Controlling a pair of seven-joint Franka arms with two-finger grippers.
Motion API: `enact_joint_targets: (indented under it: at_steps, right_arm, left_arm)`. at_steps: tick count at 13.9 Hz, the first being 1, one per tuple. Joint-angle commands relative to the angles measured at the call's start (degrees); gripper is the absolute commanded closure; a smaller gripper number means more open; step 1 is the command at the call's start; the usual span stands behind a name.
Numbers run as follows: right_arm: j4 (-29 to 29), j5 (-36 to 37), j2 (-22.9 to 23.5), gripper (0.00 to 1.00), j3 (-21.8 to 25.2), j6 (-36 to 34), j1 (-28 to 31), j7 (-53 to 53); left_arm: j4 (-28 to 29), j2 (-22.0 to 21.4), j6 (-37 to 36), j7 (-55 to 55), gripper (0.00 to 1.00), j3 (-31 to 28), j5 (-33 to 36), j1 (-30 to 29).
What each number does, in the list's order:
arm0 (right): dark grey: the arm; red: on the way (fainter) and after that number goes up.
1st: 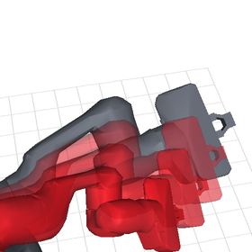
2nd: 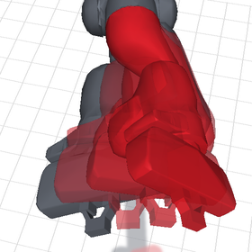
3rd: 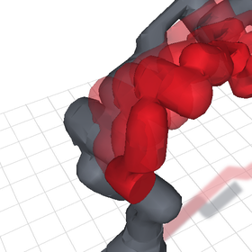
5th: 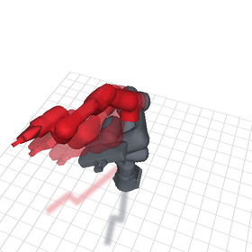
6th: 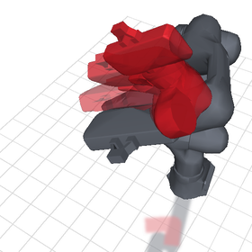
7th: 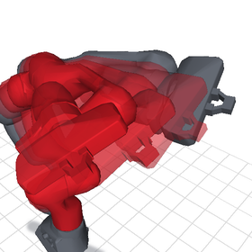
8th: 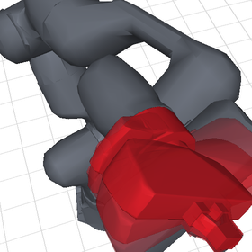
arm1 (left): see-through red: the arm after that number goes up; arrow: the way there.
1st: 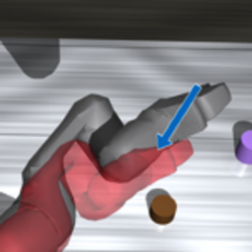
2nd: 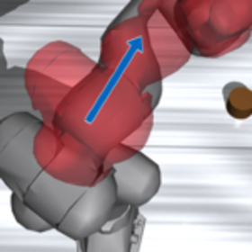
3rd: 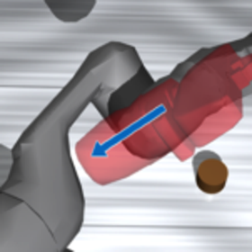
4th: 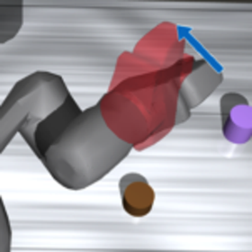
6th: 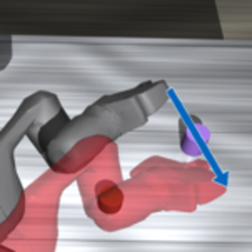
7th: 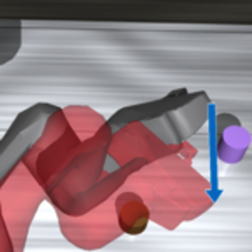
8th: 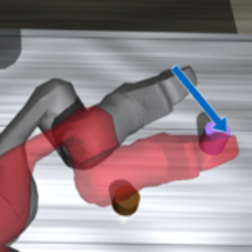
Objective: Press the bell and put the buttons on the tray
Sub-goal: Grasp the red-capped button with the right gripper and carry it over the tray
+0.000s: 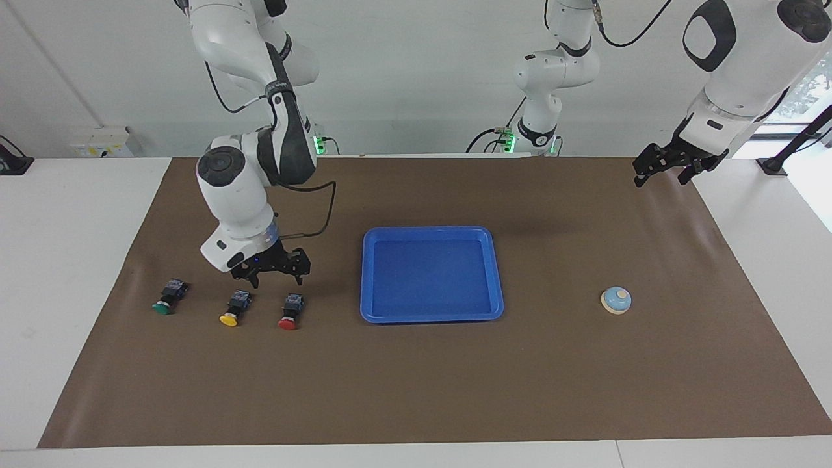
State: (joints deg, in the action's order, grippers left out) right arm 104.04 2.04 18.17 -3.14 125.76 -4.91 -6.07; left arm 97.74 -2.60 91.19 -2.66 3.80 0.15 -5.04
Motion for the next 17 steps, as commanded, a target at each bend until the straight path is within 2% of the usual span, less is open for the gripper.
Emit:
enact_joint_targets:
  at_steps: [1, 5, 9, 11, 12, 13, 14, 15, 16, 17]
  right_arm:
    - [0.28, 0.51, 3.26, 0.0, -0.38, 4.22, 0.08, -0.96]
    - [0.37, 0.68, 6.52, 0.0, -0.38, 8.7, -0.1, -1.05]
    - [0.98, 0.6, 7.32, 0.0, -0.38, 9.16, -0.8, -3.07]
    - [1.95, 0.6, 6.97, 0.07, -0.29, 9.16, -0.8, -2.98]
    - [2.47, 0.6, 6.88, 0.15, -0.29, 9.16, -0.63, -2.98]
    - [2.74, 0.68, 6.79, 0.33, -0.29, 9.07, -0.54, -2.98]
    - [2.74, 0.6, 6.79, 0.55, -0.29, 8.81, -0.45, -2.98]
    - [2.92, 0.68, 6.7, 0.82, -0.29, 8.54, -0.45, -3.07]
    - [2.92, 0.68, 6.7, 1.0, -0.29, 8.37, -0.53, -3.07]
    - [2.92, 0.68, 6.62, 1.0, -0.29, 8.28, -0.62, -3.07]
  left_arm:
    - [0.52, -0.83, -1.53, 0.11, 0.0, 0.06, -0.59, -0.32]
    - [0.61, -0.83, -1.01, 0.2, 0.0, 0.06, -0.5, -0.49]
    - [0.52, -0.83, -0.83, 0.11, 0.0, 0.15, -0.5, -0.49]
    - [0.52, -0.83, -0.83, 0.11, 0.0, 0.15, -0.5, -0.49]
    - [0.52, -0.83, -0.83, 0.11, 0.0, 0.15, -0.5, -0.49]
    - [0.52, -0.83, -0.83, 0.11, 0.0, 0.15, -0.5, -0.49]
    - [0.52, -0.83, -0.83, 0.11, 0.0, 0.15, -0.5, -0.49]
    - [0.52, -0.83, -0.83, 0.11, 0.0, 0.15, -0.5, -0.49]
    - [0.52, -0.83, -0.83, 0.11, 0.0, 0.15, -0.5, -0.49]
    - [0.52, -0.83, -0.83, 0.11, 0.0, 0.15, -0.5, -0.49]
